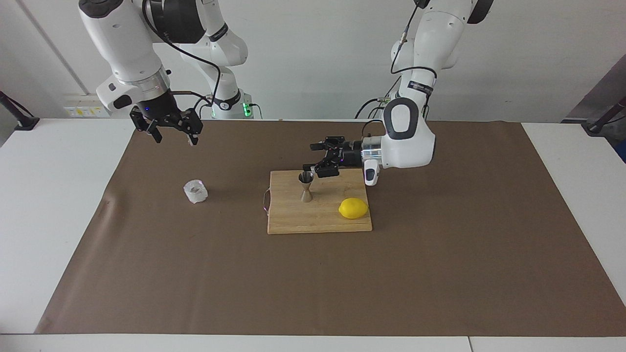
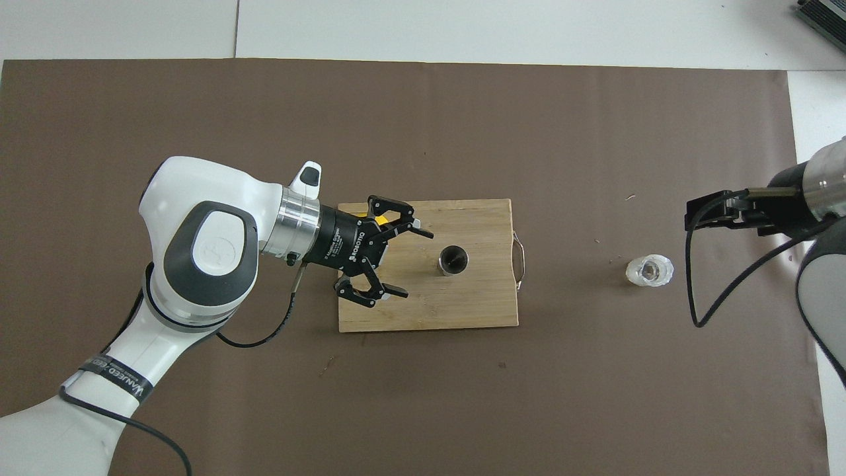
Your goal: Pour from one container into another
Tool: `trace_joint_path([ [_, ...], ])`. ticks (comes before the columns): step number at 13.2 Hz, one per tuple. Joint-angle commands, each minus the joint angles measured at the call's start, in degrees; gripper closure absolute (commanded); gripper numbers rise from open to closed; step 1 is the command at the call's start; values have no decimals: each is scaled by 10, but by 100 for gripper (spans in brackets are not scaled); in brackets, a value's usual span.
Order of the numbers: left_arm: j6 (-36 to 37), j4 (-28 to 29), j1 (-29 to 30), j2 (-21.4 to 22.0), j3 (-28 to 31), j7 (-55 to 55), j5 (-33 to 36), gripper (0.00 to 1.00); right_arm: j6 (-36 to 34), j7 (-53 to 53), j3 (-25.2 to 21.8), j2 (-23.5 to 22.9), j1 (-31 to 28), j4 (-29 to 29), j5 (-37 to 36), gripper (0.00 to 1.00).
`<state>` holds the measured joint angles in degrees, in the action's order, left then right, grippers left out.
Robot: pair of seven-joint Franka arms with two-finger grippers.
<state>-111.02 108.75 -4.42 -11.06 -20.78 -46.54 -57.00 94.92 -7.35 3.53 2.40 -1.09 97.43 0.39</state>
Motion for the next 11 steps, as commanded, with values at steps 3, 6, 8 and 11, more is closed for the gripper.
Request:
trace_joint_path([
  [3, 115, -133, 5, -17, 3, 8, 203, 0, 11, 4, 2, 5, -8, 1, 14, 0],
  [6, 199, -180, 38, -19, 6, 103, 266, 0, 11, 5, 2, 5, -8, 1, 15, 0],
  [8, 233, -197, 55, -14, 7, 193, 321, 0, 11, 4, 2, 5, -8, 1, 14, 0],
  [11, 283, -226, 59, 1, 12, 289, 405, 0, 11, 4, 2, 5, -8, 1, 15, 0],
])
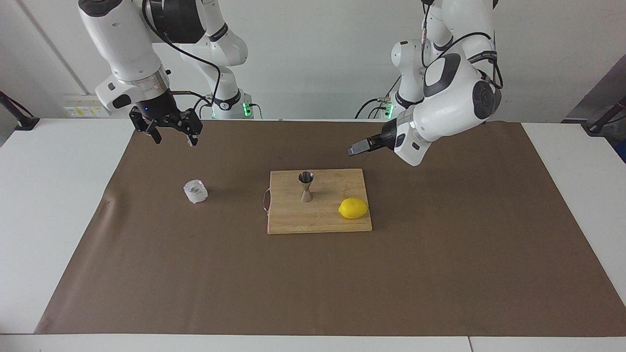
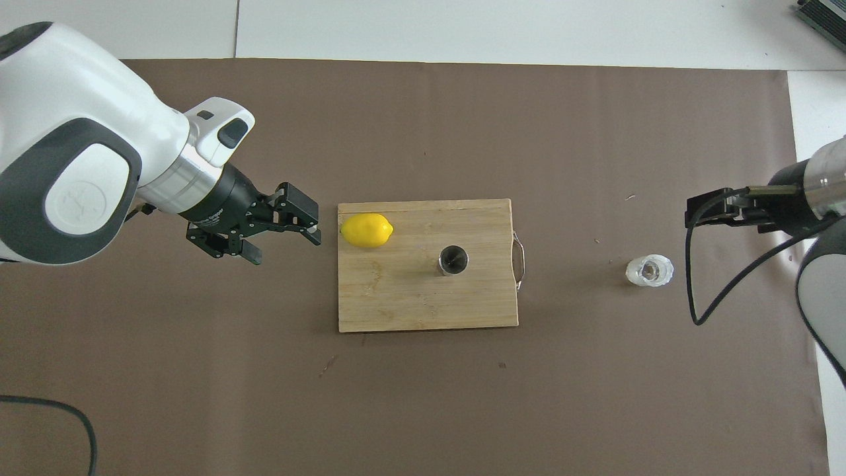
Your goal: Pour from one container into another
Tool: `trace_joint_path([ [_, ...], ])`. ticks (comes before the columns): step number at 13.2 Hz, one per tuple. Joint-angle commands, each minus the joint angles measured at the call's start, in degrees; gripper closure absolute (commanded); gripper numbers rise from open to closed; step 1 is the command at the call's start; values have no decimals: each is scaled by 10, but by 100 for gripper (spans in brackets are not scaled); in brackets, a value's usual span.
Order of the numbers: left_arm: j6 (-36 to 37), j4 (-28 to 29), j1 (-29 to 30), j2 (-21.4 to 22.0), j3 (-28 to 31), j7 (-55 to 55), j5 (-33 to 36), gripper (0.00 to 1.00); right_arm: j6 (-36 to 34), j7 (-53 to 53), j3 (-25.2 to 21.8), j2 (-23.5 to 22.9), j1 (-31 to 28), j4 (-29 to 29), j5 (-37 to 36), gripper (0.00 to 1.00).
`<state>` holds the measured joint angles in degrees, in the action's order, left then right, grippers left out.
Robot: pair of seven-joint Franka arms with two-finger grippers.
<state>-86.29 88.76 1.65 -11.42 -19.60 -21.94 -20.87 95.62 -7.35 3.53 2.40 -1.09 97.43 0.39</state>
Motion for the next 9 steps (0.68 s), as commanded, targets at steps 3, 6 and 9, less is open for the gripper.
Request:
trace_joint_path([
  [3, 67, -25, -9, 61, 8, 46, 112, 0, 4, 4, 2, 5, -8, 1, 14, 0],
  [6, 87, -25, -55, 89, 85, 102, 135, 0, 4, 5, 2, 5, -7, 1, 14, 0],
  [9, 79, -25, -81, 93, 158, 198, 140, 0, 0, 10, 2, 5, -7, 1, 14, 0],
])
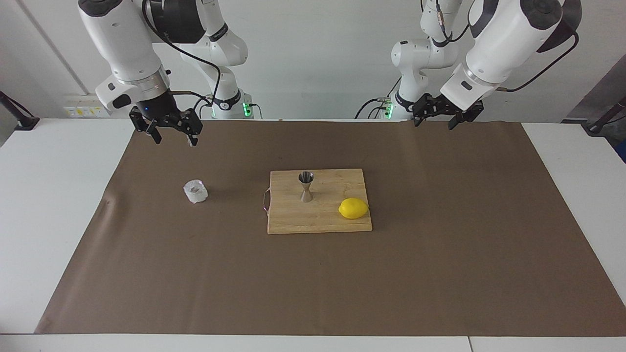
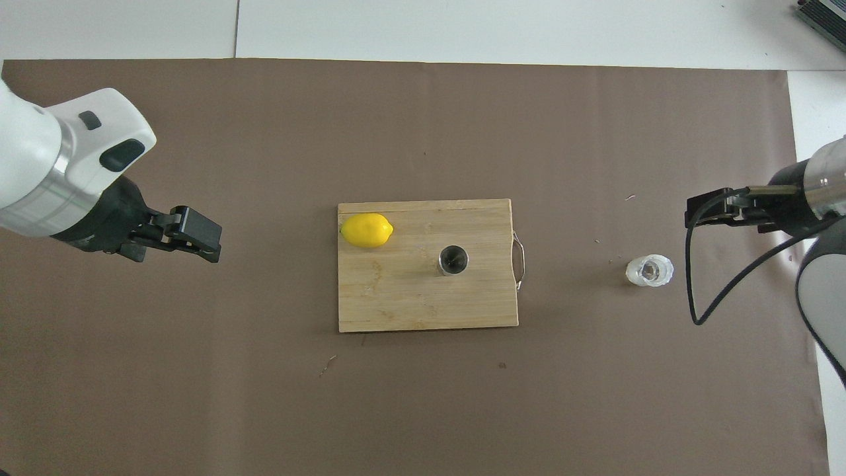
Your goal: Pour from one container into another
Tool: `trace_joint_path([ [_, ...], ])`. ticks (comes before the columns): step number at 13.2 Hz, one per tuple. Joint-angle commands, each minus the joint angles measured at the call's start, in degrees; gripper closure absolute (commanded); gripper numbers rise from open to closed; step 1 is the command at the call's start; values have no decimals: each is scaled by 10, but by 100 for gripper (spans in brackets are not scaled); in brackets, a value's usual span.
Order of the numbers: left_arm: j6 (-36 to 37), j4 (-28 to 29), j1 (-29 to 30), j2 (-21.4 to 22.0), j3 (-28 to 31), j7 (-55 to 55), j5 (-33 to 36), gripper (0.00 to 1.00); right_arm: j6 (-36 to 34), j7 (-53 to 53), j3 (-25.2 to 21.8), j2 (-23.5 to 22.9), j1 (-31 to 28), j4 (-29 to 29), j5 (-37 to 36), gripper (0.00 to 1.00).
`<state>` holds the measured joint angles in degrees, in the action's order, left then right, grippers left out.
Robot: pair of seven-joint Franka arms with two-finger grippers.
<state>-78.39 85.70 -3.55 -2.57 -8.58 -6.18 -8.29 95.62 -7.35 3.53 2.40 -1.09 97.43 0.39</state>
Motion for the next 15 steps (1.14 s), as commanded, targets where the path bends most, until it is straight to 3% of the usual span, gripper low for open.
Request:
trace_joint_path([
  [1, -7, 5, -42, 10, 51, 41, 53, 0, 2, 9, 2, 5, -6, 1, 14, 0],
  [3, -24, 5, -45, 14, 43, 46, 108, 0, 4, 6, 2, 5, -4, 1, 14, 0],
  [5, -25, 10, -3, 18, 10, 45, 105, 0, 4, 6, 2, 5, -3, 2, 14, 0],
  [10, -26, 25, 26, 26, 6, 40, 89, 0, 5, 5, 2, 6, -1, 5, 15, 0],
  [13, -89, 25, 27, 23, 1, 42, 87, 0, 5, 5, 2, 6, -1, 7, 14, 0],
  [15, -112, 21, 39, 23, 9, 41, 43, 0, 6, 5, 2, 9, -1, 9, 15, 0],
])
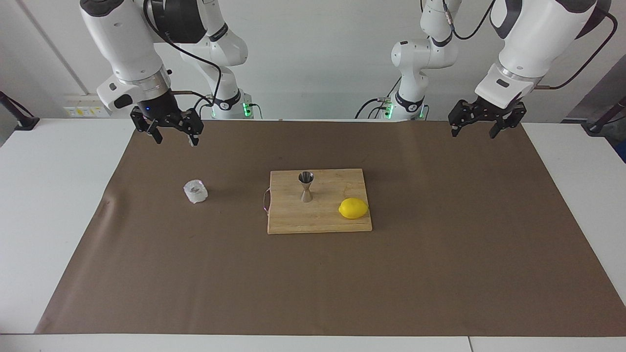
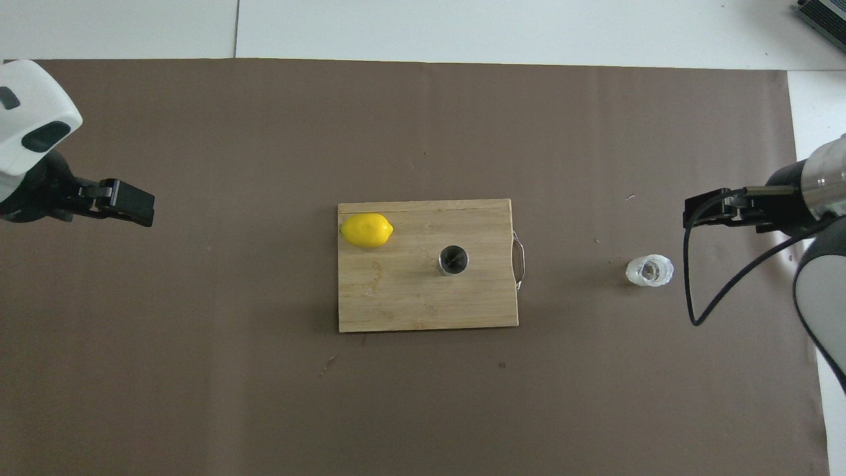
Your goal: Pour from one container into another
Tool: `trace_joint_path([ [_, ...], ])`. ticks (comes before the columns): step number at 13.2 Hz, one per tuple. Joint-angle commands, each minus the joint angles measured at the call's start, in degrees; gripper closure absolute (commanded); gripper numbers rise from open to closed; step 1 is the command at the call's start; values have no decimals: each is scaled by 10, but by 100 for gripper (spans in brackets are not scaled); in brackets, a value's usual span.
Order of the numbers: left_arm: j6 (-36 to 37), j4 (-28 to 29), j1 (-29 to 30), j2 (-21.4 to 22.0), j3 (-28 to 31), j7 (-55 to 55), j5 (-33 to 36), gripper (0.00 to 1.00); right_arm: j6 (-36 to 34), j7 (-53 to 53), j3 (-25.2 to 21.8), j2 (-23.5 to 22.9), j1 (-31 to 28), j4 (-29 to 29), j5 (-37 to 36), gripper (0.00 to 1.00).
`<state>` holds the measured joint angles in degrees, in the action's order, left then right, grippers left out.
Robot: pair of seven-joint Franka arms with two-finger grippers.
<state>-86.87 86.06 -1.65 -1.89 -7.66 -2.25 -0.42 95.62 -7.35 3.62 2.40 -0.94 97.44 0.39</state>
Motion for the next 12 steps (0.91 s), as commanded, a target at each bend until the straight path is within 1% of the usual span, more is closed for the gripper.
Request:
trace_joint_path([
  [1, -24, 16, 31, 16, 0, 0, -59, 0, 6, 4, 2, 9, -3, 11, 14, 0],
  [2, -18, 14, 28, 18, -1, 0, -56, 0, 6, 4, 2, 9, -3, 11, 14, 0],
  [4, -7, 14, 24, 22, 5, 2, 0, 0, 15, 5, 2, 10, -3, 13, 14, 0],
  [12, 16, 15, 26, 29, 5, 4, 7, 0, 15, 7, 2, 10, -3, 14, 14, 0],
])
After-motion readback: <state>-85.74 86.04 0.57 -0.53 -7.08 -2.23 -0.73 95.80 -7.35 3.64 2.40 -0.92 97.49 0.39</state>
